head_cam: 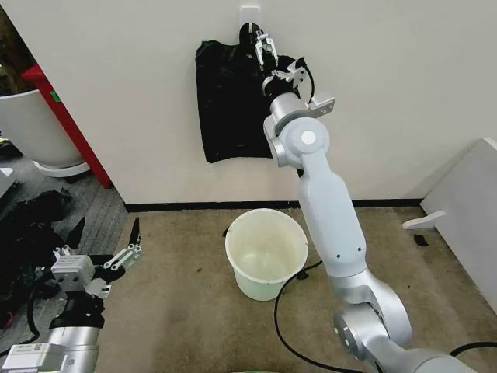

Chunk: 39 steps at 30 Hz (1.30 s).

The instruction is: Place the garbage bag over the trash bin.

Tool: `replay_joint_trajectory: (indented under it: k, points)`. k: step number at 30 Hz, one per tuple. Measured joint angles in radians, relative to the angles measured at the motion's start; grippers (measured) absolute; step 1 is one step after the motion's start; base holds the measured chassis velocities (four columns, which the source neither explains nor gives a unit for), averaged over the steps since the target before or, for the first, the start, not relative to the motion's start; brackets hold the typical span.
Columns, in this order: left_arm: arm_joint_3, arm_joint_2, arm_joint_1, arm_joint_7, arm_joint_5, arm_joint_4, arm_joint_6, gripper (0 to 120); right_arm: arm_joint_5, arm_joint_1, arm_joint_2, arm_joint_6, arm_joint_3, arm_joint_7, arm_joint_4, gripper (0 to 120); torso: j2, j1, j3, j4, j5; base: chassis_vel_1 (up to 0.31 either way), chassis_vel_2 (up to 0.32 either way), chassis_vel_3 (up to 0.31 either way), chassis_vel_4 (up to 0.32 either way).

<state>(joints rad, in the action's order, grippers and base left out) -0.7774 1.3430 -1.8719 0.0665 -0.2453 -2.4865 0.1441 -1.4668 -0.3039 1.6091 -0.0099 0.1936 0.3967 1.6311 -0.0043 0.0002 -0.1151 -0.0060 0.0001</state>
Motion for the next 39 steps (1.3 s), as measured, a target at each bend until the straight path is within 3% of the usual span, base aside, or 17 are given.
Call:
replay_joint_trajectory:
  k: [39]
  points:
    - [0.009,0.013,0.013,-0.004,-0.004,0.021,0.004,100,0.04,0.057,-0.001,-0.006,-0.058,-0.035,-0.043,100,0.0,0.0,0.0,0.0,-0.0001,0.0,0.0,0.0,0.0]
